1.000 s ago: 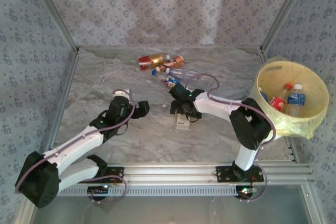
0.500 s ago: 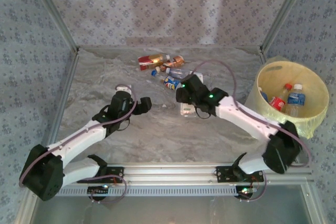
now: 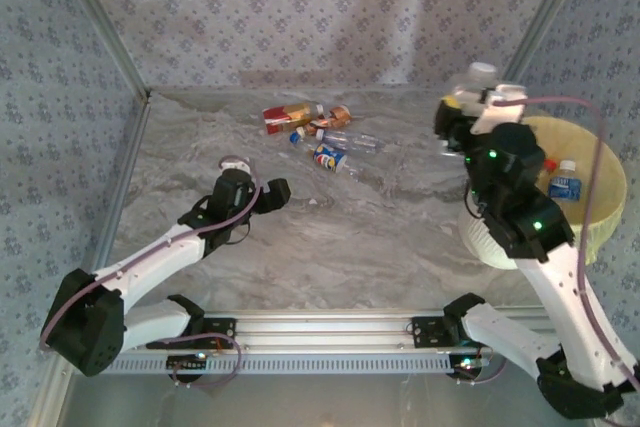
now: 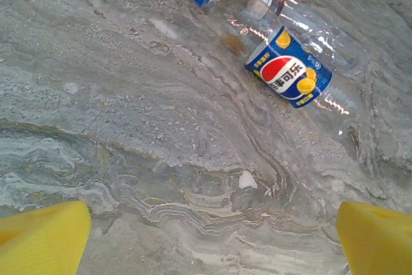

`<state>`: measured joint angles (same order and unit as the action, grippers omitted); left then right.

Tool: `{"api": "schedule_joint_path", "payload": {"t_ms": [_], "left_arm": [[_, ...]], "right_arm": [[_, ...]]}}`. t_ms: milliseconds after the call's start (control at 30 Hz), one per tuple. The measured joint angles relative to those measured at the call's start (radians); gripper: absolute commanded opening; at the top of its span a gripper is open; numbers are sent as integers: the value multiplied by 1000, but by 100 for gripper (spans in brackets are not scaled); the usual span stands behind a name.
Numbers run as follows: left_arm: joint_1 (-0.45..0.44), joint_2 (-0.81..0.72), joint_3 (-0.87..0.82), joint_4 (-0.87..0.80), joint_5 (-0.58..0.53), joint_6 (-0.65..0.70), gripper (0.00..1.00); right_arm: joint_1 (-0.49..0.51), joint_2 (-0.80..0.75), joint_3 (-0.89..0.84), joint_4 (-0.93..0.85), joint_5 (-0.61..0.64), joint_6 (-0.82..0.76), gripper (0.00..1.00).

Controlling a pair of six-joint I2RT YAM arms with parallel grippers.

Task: Put the plastic bottles in the bin

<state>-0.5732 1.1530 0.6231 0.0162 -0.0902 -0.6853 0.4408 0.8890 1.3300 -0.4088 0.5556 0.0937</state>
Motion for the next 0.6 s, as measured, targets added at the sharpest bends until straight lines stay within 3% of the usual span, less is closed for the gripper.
{"api": "schedule_joint_path", "payload": {"t_ms": [333, 600], "left_arm": [[2, 3, 5, 5, 12, -34, 98], [2, 3, 28, 3, 10, -42, 98]], "right_arm": [[-411, 99, 229, -196, -31, -47, 71], [-657, 168, 220, -361, -136, 9, 71]]}}
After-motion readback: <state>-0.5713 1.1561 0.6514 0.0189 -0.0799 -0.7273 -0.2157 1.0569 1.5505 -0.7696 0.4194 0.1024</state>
